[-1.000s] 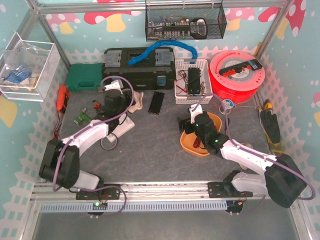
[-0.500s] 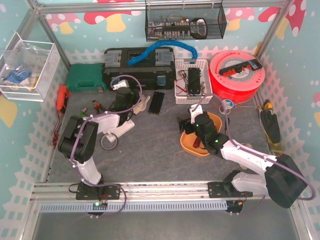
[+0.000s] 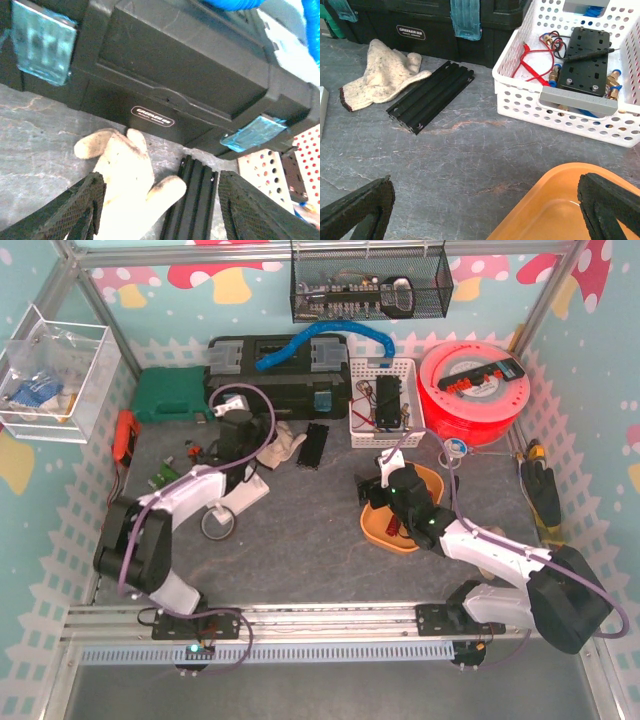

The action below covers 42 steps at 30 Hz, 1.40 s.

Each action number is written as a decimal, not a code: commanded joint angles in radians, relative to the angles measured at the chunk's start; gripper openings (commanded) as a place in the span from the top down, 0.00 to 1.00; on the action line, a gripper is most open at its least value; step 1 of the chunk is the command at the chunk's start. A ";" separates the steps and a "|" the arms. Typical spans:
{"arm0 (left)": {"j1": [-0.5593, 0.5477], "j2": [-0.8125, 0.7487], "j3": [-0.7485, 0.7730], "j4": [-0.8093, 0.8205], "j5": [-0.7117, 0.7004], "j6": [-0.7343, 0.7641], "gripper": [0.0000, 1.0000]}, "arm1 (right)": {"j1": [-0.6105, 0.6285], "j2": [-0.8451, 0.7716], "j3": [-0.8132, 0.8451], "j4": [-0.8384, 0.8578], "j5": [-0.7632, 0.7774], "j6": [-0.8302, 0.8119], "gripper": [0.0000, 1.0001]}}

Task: Install the large spring

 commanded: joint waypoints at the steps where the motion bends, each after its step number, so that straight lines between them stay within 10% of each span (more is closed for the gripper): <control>1: -0.002 -0.135 -0.038 -0.221 0.008 0.005 0.36 | 0.005 0.003 -0.004 0.023 0.022 -0.012 0.01; 21: -0.089 -0.577 -0.263 -0.825 -0.113 -0.353 0.41 | 0.012 -0.053 -0.048 0.125 -0.158 -0.027 0.01; 42: -0.124 -0.405 -0.363 -0.770 -0.190 -0.402 0.64 | 0.017 -0.096 -0.068 0.136 -0.140 -0.036 0.01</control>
